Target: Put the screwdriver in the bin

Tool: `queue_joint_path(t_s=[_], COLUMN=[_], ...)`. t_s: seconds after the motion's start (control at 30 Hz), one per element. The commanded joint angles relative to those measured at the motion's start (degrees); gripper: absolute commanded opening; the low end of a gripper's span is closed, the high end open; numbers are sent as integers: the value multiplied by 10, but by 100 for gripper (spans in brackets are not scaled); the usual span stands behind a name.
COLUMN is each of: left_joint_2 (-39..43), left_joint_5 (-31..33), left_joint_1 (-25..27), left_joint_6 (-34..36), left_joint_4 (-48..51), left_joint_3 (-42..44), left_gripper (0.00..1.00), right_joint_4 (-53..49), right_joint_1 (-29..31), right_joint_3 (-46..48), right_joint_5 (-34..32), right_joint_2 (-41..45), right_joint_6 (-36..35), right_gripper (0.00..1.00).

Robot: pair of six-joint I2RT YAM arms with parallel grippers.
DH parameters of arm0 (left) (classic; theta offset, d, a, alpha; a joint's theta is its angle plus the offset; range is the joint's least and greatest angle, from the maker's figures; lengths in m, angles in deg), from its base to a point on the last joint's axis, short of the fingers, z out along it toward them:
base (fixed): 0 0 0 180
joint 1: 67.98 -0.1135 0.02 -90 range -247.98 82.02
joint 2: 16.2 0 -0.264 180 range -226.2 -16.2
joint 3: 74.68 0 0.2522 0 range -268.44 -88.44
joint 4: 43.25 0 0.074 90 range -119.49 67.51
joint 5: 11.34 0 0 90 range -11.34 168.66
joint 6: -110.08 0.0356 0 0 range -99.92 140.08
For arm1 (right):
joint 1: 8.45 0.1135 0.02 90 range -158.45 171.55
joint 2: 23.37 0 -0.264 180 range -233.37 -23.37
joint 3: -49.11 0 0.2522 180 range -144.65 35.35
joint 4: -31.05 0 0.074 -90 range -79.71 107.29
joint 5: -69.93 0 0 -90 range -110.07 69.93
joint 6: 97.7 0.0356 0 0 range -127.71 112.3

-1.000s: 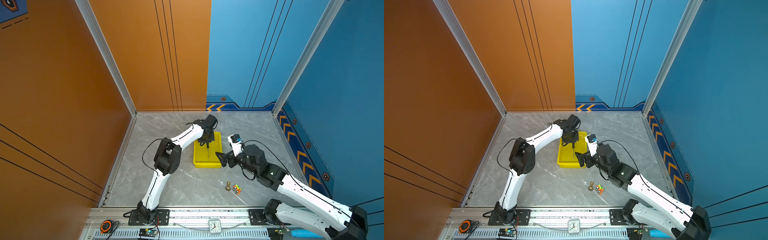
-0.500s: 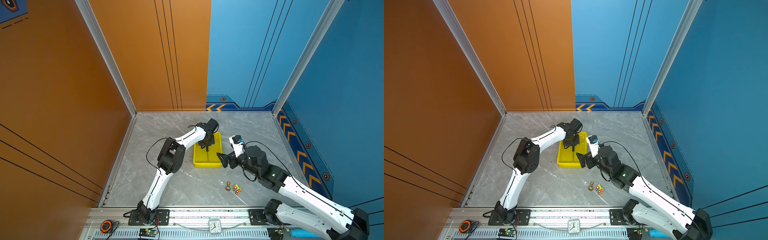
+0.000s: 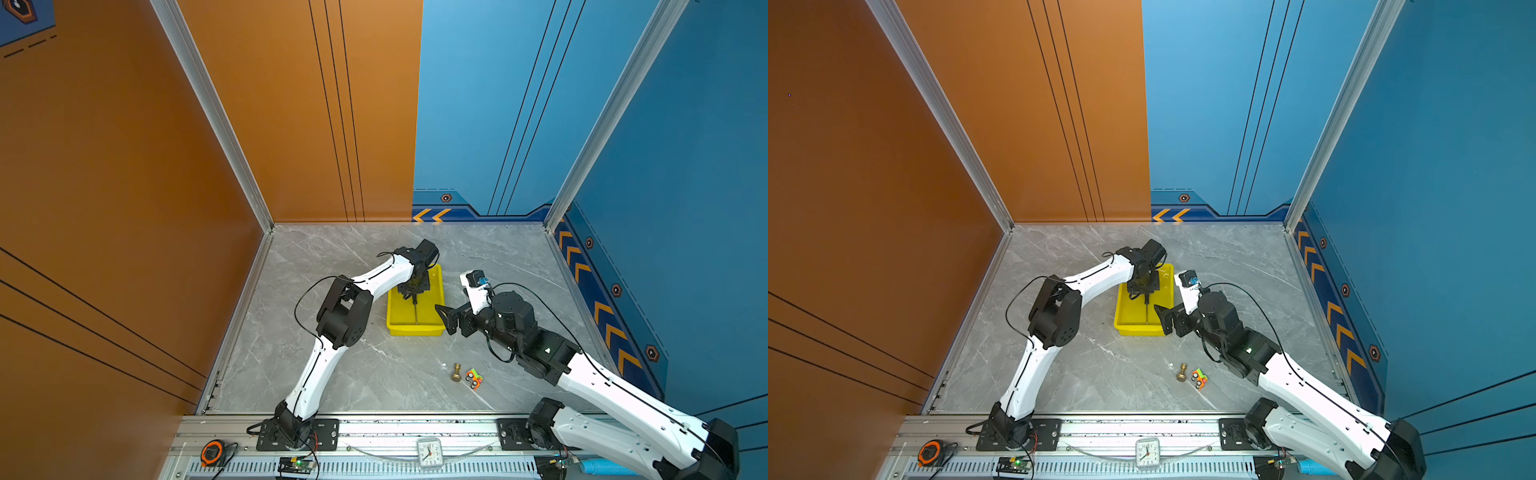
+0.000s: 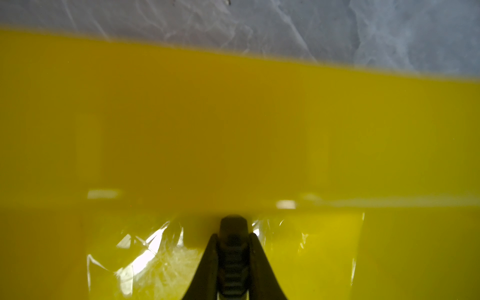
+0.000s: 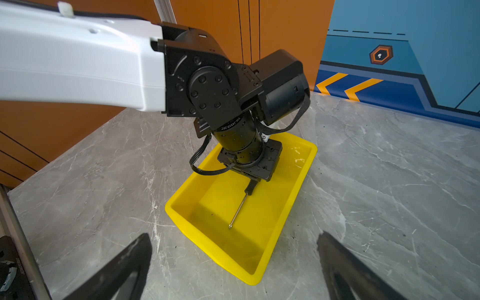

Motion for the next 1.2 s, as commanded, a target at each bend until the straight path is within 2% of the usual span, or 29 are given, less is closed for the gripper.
queue_joint_path(t_s=[0.0,0.43,0.63,0.8,0.87,1.0,1.17], left_joint_2=[-11,83,178,273,314,387,508], left_joint_5=[9,-7,5,31,56,98,129], left_joint_1=[5,-1,19,19,19,11,-11], left_joint_6=[-3,37,100,134,163,209,249], left_joint_4=[13,12,13,13,12,8,-55], left_joint_3=[15,29,58,126,164,236,363], left_gripper=[29,59,74,85,98,98,98], right_joint_4=[6,11,12,10,2,-14,-19], right_joint_1=[-4,-5,-5,-11,-18,-24,-72], right_joint_3=[7,14,12,0,-9,-24,-28], right_joint_5=[-9,-31,-56,-95,-101,-111,-110], right_joint_2=[8,18,21,24,18,3,-9], right_joint_6=[6,5,16,33,37,39,47], right_gripper=[100,100,100,100,100,100,100])
